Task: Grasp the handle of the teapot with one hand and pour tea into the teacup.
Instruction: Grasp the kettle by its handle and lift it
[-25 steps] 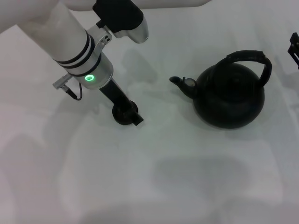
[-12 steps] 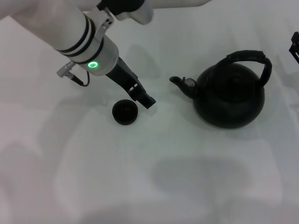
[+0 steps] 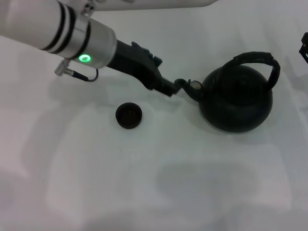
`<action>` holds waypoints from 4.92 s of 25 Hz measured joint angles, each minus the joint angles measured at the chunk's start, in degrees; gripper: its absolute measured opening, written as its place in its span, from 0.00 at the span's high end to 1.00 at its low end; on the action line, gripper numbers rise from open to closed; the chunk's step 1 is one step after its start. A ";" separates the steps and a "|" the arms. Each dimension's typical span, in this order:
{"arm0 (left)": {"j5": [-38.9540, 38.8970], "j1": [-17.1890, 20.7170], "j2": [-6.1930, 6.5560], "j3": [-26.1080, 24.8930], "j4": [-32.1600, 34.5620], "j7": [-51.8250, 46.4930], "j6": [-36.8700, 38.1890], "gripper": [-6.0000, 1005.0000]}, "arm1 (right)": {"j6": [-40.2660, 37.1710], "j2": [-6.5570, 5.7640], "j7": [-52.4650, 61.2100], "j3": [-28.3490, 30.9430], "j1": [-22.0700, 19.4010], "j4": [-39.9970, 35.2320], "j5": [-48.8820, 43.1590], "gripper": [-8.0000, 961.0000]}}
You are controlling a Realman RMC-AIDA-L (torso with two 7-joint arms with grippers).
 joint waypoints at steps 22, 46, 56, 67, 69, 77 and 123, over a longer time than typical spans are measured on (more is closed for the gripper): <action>-55.23 15.08 -0.23 -15.70 -22.57 48.53 -15.06 0.13 | -5.60 0.05 0.44 0.40 -0.13 -1.09 -0.07 0.20; -103.70 14.10 -0.58 -16.02 -56.21 92.11 -3.19 0.14 | -18.17 -0.32 29.38 -0.11 -1.89 4.20 -6.83 0.21; -105.28 13.81 -0.49 -15.80 -57.37 91.83 -3.13 0.14 | -29.06 -0.70 39.17 -0.18 -4.29 12.07 -24.01 0.21; -105.41 13.98 -0.47 -15.85 -57.60 91.53 -3.09 0.14 | -24.99 -0.73 39.77 0.24 -2.88 12.81 -29.29 0.22; -105.41 13.98 -0.44 -15.85 -57.63 91.07 -3.09 0.14 | -24.07 -0.68 39.77 0.32 -2.36 12.81 -29.27 0.22; -105.41 14.36 -0.40 -16.01 -57.80 90.39 -3.09 0.14 | -20.24 -0.48 39.50 -0.03 -0.88 12.12 -29.30 0.22; -105.40 14.35 -0.49 -15.89 -58.54 90.33 -3.52 0.14 | -12.43 -0.31 39.35 0.45 0.44 10.06 -29.00 0.73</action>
